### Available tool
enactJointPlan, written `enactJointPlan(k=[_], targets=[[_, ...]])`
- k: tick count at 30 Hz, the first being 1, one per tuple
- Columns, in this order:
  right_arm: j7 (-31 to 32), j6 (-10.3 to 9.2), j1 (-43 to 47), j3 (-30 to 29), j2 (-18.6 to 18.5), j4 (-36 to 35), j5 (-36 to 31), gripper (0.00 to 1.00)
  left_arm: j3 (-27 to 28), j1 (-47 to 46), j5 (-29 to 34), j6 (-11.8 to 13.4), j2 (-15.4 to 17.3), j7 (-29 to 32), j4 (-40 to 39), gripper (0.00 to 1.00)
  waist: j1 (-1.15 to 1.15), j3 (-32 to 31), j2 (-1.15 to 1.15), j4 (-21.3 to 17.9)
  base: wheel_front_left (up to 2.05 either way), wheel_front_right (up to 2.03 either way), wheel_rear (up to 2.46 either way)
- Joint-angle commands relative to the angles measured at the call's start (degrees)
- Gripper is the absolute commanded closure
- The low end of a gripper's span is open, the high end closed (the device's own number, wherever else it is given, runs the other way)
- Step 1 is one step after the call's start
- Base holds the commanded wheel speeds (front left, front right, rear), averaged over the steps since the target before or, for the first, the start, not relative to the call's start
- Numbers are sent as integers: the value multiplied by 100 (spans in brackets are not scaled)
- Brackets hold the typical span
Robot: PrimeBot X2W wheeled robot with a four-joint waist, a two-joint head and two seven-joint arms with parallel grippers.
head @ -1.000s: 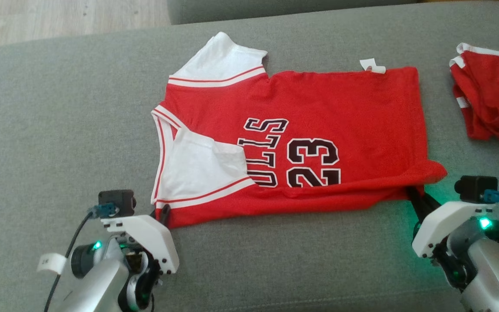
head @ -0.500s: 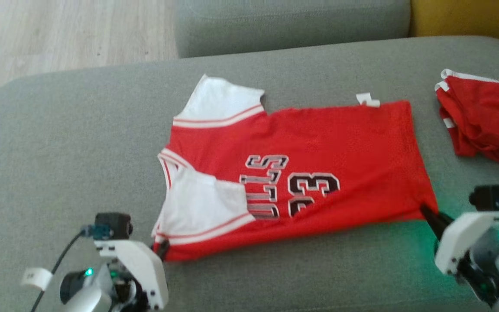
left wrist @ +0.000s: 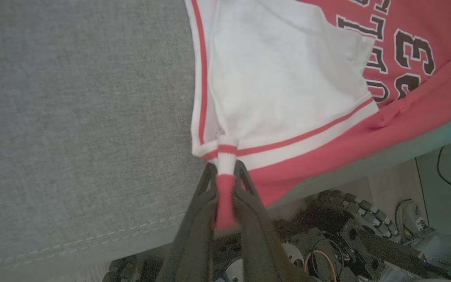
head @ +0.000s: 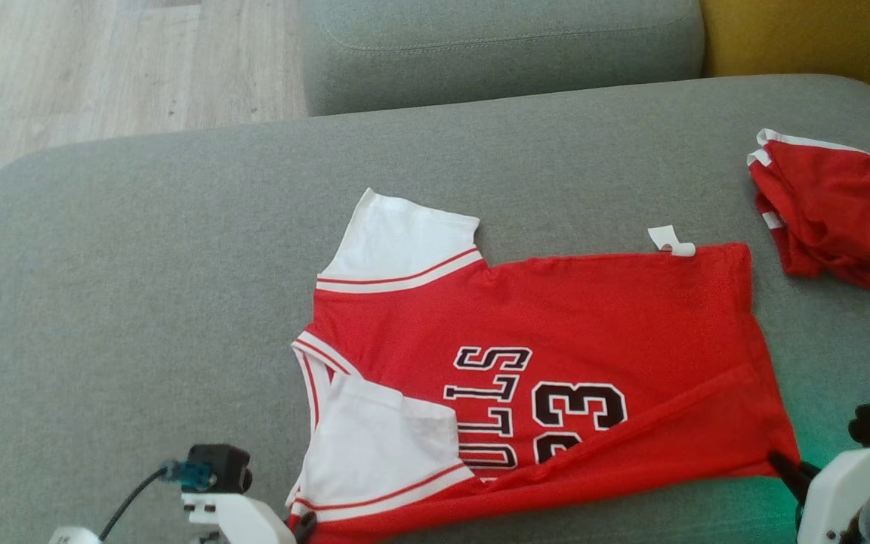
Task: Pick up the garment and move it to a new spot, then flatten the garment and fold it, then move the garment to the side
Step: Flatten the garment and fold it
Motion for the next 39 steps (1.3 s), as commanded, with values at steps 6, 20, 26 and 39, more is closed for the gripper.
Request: enactJointPlan(k=[6, 20, 26, 39], targets=[[167, 42, 56, -470, 42, -492, -386, 0, 193, -295, -21, 40, 285, 169, -252, 0, 0, 0, 0, -11, 0, 0, 0], [2, 42, -1036, -1565, 663, -1324, -691, 0, 447, -2972, 626, -584, 176, 77, 461, 0, 0, 640, 0, -176, 0, 0, 0], [24, 42, -2343, -1291, 805, -382, -569, 0, 162, -4614, 763, -1256, -257, 524, 1741, 0, 0, 1262, 0, -270, 0, 0, 0], [100, 42, -4117, -262, 612, 1151, 11, 0, -167, -6729, 798, -2231, -1051, 957, 4169, 0, 0, 2197, 0, -517, 0, 0, 0]])
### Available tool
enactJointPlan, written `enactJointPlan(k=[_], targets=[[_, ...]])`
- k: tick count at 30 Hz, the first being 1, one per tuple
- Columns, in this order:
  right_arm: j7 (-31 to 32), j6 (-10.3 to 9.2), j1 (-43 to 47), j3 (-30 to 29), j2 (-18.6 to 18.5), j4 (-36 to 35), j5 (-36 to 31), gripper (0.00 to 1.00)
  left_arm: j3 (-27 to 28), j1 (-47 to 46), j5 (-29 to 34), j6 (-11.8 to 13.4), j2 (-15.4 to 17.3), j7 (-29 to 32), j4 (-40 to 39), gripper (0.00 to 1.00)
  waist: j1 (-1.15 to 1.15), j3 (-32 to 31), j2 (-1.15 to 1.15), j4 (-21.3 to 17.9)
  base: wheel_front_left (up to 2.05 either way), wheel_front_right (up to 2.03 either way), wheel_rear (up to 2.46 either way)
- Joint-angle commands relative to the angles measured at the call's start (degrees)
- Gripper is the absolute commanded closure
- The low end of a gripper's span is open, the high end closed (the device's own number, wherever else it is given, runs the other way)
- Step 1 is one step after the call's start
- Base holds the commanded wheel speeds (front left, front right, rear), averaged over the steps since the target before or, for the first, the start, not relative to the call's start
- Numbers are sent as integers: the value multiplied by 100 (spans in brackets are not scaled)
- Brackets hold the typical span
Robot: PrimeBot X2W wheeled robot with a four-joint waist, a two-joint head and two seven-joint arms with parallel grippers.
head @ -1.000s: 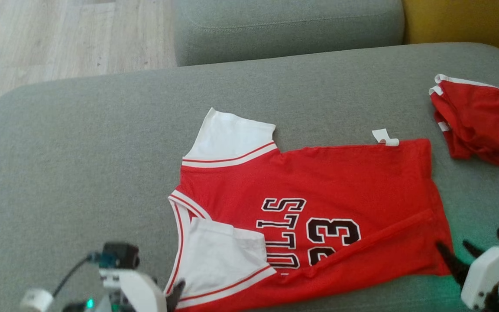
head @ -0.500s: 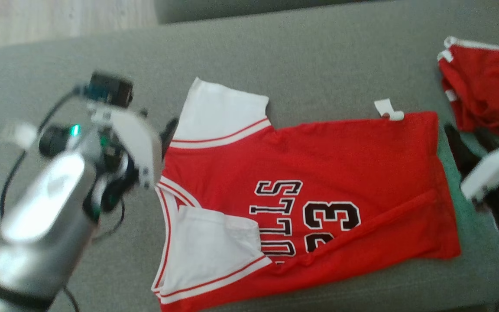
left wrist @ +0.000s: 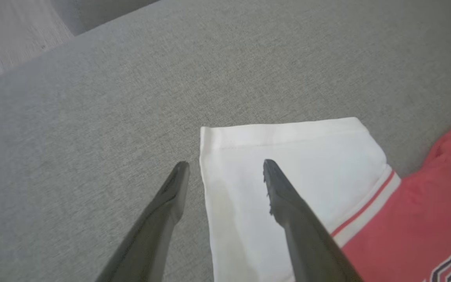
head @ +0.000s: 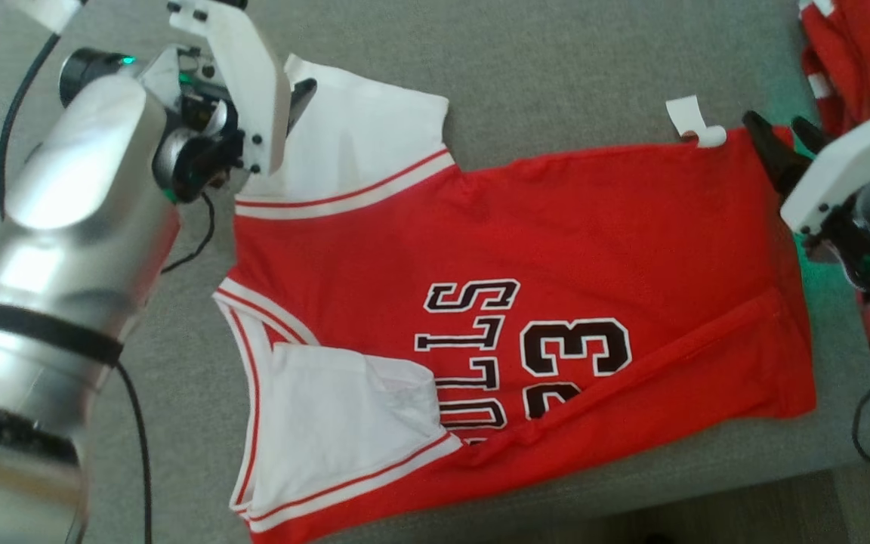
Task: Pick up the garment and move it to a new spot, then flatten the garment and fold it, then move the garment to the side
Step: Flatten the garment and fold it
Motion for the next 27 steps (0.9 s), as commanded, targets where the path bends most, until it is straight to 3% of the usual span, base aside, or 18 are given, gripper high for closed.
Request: enactJointPlan(k=[1, 7, 9, 11, 12, 13, 14, 15, 16, 17, 27], targets=[[-123, 39, -193, 200, -97, -44, 125, 0, 168, -486, 5, -71, 66, -5, 135, 0, -2, 246, 0, -156, 0, 0, 0], [-198, 39, -408, 820, -79, 78, 553, 0, 22, -958, 209, -84, -55, -93, 1019, 0, -2, 513, 0, -368, 0, 0, 0], [-264, 39, -461, 994, -91, 119, 686, 6, 0, -1041, 210, -114, -93, -112, 1250, 0, -2, 547, 0, -419, 0, 0, 0], [-337, 39, -493, 1155, -116, 175, 800, 13, -25, -1090, 188, -164, -133, -107, 1443, 0, -2, 548, 0, -452, 0, 0, 0], [-358, 39, -504, 1237, -127, 202, 859, 23, -40, -1106, 168, -191, -153, -79, 1532, 0, -2, 548, 0, -462, 0, 0, 0], [-373, 39, -515, 1320, -144, 229, 916, 40, -60, -1126, 160, -213, -169, -63, 1608, 0, -2, 548, 0, -467, 0, 0, 0], [-394, 39, -526, 1398, -163, 253, 970, 51, -79, -1149, 159, -230, -181, -64, 1673, 17, -2, 551, 0, -466, 0, 0, 0], [-413, 39, -535, 1472, -178, 275, 1032, 64, -99, -1167, 154, -244, -195, -45, 1741, 54, -2, 552, 0, -461, 0, 0, 0], [-432, 39, -542, 1545, -196, 291, 1095, 94, -120, -1184, 144, -260, -210, -13, 1803, 94, -2, 549, 0, -451, 0, 0, 0], [-471, 39, -554, 1616, -219, 301, 1148, 100, -136, -1203, 133, -276, -225, 0, 1847, 100, -2, 545, 0, -438, 0, 0, 0], [-1502, 39, -683, 1925, -353, 650, 1476, 100, -170, -1270, 128, -321, -236, -648, 2150, 100, -2, 221, 0, -314, 0, 0, 0]])
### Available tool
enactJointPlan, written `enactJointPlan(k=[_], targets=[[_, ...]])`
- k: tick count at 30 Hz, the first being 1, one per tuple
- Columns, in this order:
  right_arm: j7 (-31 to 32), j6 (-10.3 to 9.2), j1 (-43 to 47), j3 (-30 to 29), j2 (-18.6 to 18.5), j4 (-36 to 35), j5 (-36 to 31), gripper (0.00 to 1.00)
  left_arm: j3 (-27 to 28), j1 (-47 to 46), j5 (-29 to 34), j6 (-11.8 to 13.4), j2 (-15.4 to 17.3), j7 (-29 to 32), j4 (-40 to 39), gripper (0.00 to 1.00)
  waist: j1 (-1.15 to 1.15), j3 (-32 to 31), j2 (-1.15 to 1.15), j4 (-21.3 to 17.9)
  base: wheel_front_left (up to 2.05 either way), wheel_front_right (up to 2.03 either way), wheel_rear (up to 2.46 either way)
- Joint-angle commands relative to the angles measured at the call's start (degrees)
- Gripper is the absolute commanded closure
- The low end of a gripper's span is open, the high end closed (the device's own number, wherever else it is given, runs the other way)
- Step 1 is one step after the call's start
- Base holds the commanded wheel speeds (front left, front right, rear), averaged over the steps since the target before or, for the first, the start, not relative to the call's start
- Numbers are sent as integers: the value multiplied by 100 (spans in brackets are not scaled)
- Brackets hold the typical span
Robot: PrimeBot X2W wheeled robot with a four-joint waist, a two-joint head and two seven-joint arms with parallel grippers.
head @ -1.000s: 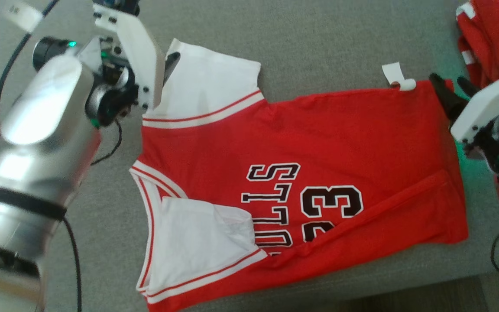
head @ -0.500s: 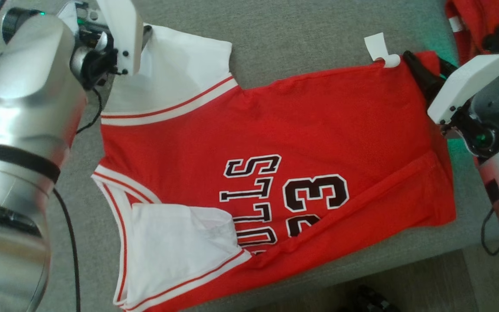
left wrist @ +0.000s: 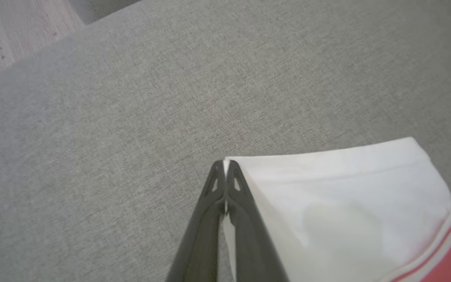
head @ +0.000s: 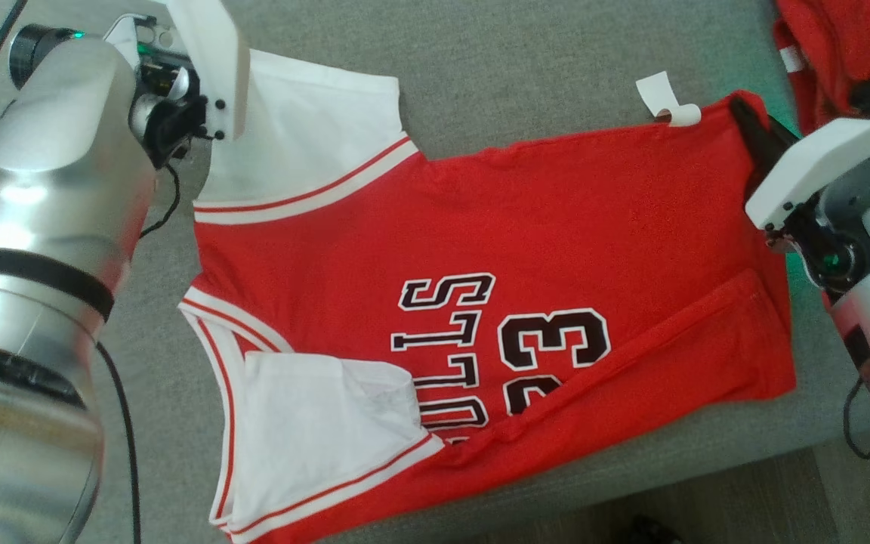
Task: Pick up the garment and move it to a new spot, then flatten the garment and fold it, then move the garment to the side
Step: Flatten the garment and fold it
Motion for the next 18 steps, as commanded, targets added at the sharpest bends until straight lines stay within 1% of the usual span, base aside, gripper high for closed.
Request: enactJointPlan(k=[1, 7, 12, 14, 18], targets=[[-219, 39, -54, 58, -164, 1, 69, 100, 75, -251, -23, -6, 197, -166, -56, 100, 0, -141, 0, 47, 0, 0, 0], [-688, 39, -28, 258, -202, 202, 153, 100, 78, -190, -77, -26, 206, -556, 53, 100, 0, -478, 0, 162, 0, 0, 0], [-742, 39, 109, 414, -256, 327, 274, 100, 41, -27, -215, -49, 170, -582, 37, 100, 0, -804, 0, 282, 0, 0, 0], [-729, 39, 214, 503, -312, 363, 331, 100, -86, 109, -285, -55, 190, -513, -125, 100, 0, -976, 0, 348, 0, 0, 0], [-724, 39, 456, 658, -425, 418, 450, 100, -357, 503, -643, -58, 453, -331, -730, 100, 0, -1309, 0, 483, 0, 0, 0]])
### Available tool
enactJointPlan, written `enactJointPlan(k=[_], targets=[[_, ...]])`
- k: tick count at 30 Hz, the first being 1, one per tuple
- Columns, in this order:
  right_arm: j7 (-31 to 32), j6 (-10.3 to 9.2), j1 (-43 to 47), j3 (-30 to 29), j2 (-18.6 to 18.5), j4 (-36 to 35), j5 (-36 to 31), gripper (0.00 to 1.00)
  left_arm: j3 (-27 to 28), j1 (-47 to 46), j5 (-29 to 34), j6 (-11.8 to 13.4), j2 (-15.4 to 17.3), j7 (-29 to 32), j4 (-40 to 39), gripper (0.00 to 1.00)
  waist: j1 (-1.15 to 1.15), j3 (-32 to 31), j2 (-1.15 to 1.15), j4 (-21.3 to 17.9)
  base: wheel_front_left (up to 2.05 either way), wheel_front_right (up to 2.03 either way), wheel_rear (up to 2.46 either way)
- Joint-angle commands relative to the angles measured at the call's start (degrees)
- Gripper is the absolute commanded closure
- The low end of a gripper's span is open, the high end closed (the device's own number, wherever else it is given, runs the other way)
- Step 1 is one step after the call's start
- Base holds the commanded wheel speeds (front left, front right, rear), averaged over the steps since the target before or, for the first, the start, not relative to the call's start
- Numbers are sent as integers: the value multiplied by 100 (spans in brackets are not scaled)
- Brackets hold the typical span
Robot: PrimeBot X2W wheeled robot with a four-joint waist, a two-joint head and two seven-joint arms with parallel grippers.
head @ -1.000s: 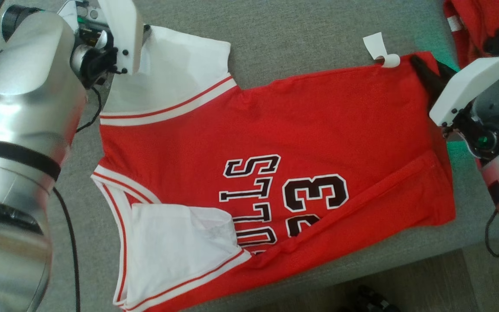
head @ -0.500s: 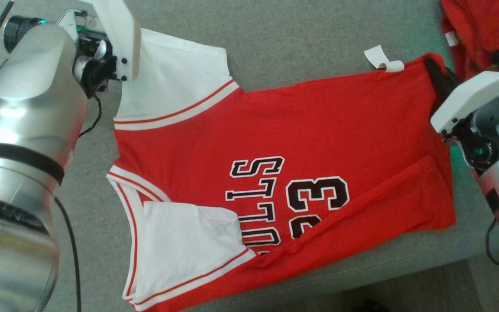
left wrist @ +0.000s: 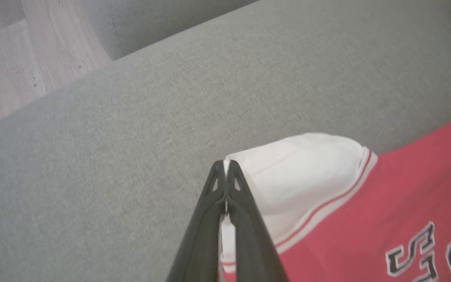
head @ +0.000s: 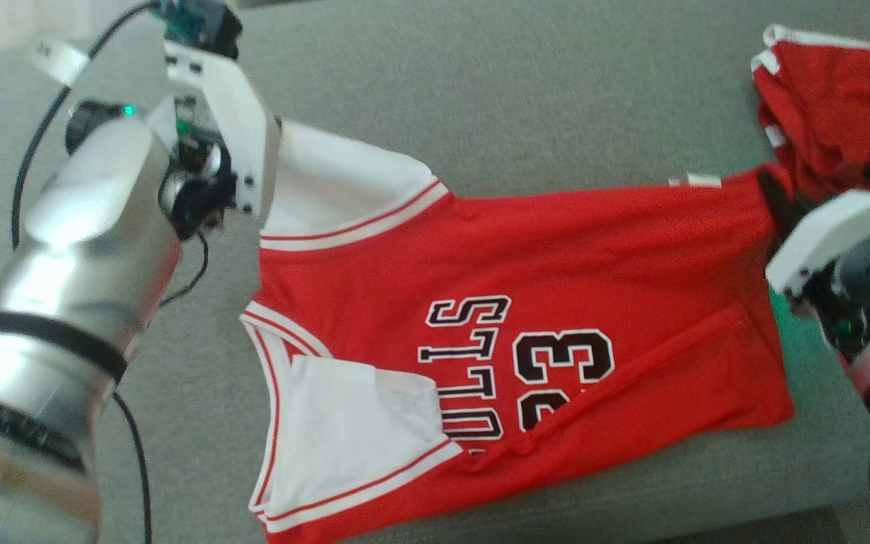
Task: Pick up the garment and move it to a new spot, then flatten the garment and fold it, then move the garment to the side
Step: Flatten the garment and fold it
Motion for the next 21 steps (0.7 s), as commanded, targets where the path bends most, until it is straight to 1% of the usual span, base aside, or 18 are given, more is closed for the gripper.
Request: enactJointPlan(k=[1, 4, 8, 13, 17, 21], targets=[[-51, 39, 132, 83, -142, -82, 52, 100, 61, -135, -132, 9, 363, 87, -297, 100, 0, -268, 0, 165, 0, 0, 0], [-44, 39, 322, 175, -208, -41, 152, 100, -164, 188, -495, 8, 680, 358, -896, 100, 0, -479, 0, 282, 0, 0, 0], [-49, 39, 519, 280, -304, -16, 245, 100, -409, 520, -849, 8, 1195, 700, -1699, 100, 0, -695, 0, 417, 0, 0, 0], [-30, 39, 685, 426, -420, -26, 307, 100, -581, 914, -1272, 7, 1779, 1154, -2670, 100, 0, -886, 0, 537, 0, 0, 0], [60, 39, 766, 550, -534, -14, 330, 100, -701, 1241, -1651, 7, 2116, 1647, -3380, 100, 0, -967, 0, 616, 0, 0, 0], [122, 39, 774, 640, -669, 3, 343, 100, -788, 1588, -1996, 11, 2366, 2061, -3993, 100, 0, -999, 0, 661, 0, 0, 0]])
